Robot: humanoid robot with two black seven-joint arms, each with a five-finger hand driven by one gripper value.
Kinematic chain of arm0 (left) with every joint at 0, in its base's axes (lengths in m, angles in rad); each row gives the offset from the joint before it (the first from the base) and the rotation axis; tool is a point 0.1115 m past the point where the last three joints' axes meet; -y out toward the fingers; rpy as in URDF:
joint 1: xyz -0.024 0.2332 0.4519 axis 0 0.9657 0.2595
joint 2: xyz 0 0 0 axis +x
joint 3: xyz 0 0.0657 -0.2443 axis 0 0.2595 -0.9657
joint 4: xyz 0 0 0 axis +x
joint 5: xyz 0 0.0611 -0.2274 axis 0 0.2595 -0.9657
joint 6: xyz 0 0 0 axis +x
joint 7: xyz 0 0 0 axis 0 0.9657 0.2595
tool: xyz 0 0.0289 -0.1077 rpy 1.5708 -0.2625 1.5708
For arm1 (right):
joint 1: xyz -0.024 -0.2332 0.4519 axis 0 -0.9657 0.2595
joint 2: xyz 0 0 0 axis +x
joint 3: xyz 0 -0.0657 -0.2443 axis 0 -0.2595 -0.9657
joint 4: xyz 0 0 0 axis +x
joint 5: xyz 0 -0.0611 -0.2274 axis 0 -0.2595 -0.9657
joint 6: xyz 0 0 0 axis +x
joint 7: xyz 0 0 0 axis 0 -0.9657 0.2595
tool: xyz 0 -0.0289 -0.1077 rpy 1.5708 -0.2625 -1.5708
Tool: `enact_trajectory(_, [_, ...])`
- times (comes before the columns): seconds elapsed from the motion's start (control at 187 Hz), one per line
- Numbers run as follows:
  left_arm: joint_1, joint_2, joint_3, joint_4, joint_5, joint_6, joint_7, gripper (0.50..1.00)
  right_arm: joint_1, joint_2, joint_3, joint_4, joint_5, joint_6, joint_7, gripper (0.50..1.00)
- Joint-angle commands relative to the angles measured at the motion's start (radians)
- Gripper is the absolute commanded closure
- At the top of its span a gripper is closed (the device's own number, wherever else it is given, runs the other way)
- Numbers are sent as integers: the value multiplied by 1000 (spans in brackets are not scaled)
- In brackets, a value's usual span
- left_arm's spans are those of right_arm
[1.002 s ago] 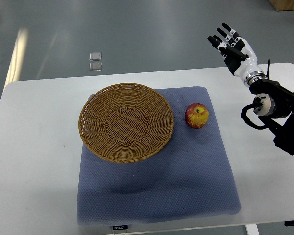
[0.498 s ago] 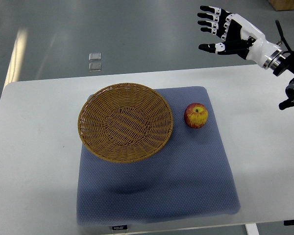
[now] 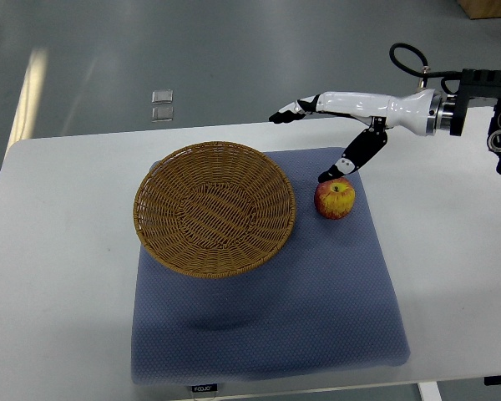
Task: Place red apple in basket with right hand
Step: 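Lower the right hand around the apple and close its fingers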
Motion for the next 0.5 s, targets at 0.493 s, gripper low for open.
enact_trajectory(0.493, [0, 0, 0, 0, 0, 0, 0, 500, 52, 26, -327, -157, -270, -258, -11, 583])
